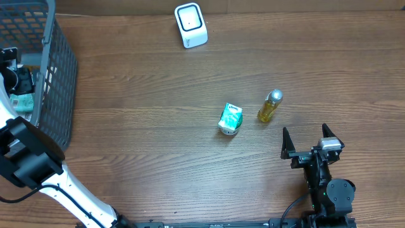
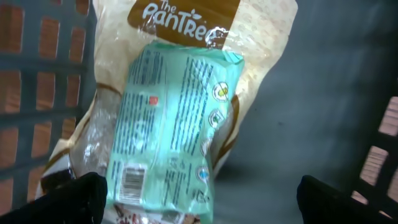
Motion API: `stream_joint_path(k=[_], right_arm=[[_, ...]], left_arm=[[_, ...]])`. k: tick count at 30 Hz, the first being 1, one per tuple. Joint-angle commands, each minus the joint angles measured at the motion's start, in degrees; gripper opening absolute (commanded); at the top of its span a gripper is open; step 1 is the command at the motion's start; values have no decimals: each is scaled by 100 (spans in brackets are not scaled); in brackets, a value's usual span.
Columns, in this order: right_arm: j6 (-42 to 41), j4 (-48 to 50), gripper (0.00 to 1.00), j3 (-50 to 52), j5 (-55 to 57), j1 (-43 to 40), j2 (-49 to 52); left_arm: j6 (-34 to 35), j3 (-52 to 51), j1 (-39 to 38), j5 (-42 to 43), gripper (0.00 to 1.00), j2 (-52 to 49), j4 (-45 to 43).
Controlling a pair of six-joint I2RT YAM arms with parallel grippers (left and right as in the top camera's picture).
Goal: Scan the item barcode
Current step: 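Move the left gripper into the grey basket and reach down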
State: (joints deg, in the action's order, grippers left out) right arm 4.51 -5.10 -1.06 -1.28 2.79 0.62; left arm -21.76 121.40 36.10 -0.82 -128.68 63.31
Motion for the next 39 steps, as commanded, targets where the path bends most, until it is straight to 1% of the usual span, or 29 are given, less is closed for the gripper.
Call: stream_joint_path(k=[1,4,11,21,25,28,32,37,39], right_arm=[[7,35,100,61,9,42,-48],[7,35,100,61,9,42,-48],[7,35,100,61,9,42,-48],[7,35,100,61,9,42,-48],[7,35,100,61,9,42,-48],[7,35,100,61,9,42,-48],[7,35,100,61,9,42,-48],[4,35,100,61,9,42,-48],[7,35,100,61,9,42,-48]], left_arm=[[-358,20,-2,-7,100,-195,-81],[-396,20,-2,-175,100,-291,-151],[-726,20,0,-280,99,-509,-173],[-1172,17,0,-280,100,-514,-417],[-1222,17,15,-302,100,-516,-431],[-1237,17,55,-529,100,-516,-514],[-1303,-35,111,-229,100,-518,-555],[-1390,-149,149,-210,100,-525,-686],[-1392,-181,153,-219,98,-546,-776]])
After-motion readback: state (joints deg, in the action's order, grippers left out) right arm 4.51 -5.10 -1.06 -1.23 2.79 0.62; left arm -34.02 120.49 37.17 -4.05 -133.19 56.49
